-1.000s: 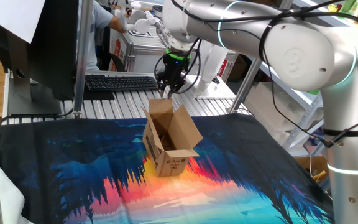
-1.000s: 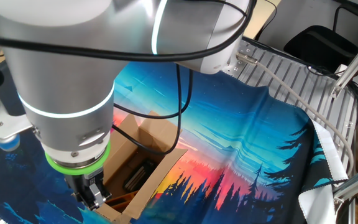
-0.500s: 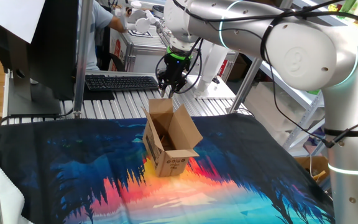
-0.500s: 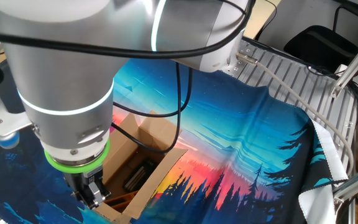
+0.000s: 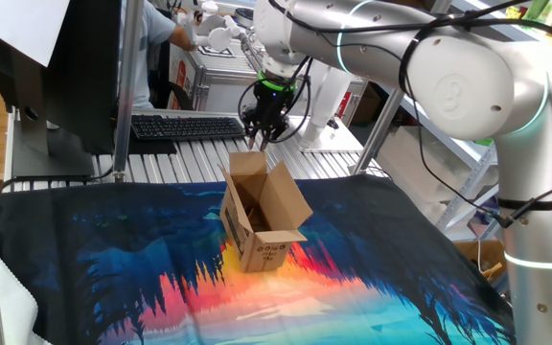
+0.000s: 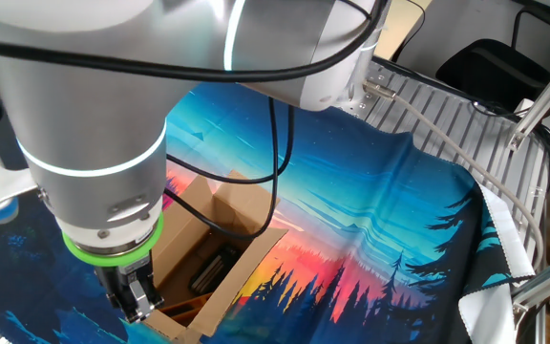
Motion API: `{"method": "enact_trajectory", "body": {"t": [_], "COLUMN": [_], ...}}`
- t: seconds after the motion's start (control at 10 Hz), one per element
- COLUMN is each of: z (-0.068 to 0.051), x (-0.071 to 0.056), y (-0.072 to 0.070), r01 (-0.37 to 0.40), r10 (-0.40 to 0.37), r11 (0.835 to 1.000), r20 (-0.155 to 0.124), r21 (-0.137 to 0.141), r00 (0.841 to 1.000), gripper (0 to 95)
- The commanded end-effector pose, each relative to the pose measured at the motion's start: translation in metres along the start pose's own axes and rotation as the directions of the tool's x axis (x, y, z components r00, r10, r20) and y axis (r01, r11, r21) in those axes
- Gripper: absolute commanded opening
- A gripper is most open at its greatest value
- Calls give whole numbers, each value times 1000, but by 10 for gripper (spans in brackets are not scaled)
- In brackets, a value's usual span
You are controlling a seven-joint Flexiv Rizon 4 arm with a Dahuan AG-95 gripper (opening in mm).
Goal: Cover the box
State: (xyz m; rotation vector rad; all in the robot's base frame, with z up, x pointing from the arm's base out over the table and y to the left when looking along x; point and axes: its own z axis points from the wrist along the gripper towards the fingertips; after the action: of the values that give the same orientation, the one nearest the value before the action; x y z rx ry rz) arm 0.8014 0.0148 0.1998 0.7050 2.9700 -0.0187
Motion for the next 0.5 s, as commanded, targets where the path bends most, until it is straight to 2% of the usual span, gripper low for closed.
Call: {"method": "enact_trajectory", "body": {"t": [0.1, 0.2, 0.3, 0.5], "z": [1, 1, 2, 4], "x": [1, 1, 1, 1], "y": [-1, -2, -2, -2], "r01": [-60, -99, -134, -223], "r10": [60, 99, 134, 223], "r11": [998, 995, 991, 975], "r20": [3, 1, -1, -1], "r21": [-4, -4, -5, -6], "r00": [998, 995, 991, 975], "gripper": [190, 190, 380, 380]}}
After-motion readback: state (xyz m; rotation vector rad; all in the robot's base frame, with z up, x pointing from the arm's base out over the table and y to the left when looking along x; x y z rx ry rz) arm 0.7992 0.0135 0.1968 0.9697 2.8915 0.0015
